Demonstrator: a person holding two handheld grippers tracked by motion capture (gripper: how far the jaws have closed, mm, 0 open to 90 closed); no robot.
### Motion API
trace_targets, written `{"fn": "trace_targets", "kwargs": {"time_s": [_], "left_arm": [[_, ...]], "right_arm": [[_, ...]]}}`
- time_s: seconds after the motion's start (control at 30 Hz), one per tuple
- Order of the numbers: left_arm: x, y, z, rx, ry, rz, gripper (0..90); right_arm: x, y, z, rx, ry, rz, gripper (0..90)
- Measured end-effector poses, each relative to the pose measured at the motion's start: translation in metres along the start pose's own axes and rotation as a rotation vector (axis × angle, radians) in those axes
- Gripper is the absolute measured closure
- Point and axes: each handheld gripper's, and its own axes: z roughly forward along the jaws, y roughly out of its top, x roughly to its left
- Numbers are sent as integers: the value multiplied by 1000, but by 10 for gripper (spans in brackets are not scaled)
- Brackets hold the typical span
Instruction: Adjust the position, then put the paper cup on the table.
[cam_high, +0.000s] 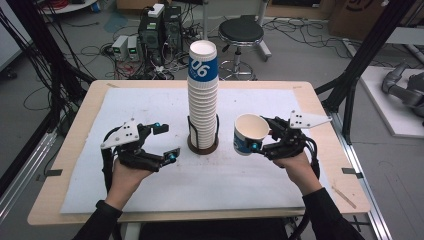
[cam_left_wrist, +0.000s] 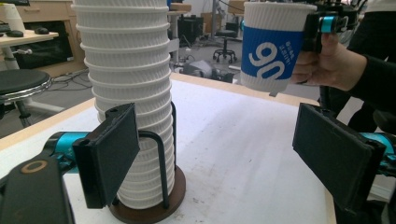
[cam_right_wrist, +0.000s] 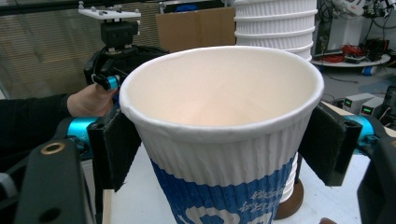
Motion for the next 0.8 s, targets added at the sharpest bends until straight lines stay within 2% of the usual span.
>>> {"fn": "trace_targets", "kwargs": {"time_s": [0.07,0.6,0.7,0.8], "left_arm": [[0,-1,1,2,-4,-11,146],[-3,-5,0,-24,14,0,147],[-4,-5,-1,-37,10,-12,147],[-5,-5,-2,-43,18,1,146]], "right_arm": [[0,0,-1,-1,-4,-3,218],[1,4,-7,-8,-22,-25,218],[1,4,-7,-10,-24,-28,218],[1,4,-7,-7,-26,-29,218]]}}
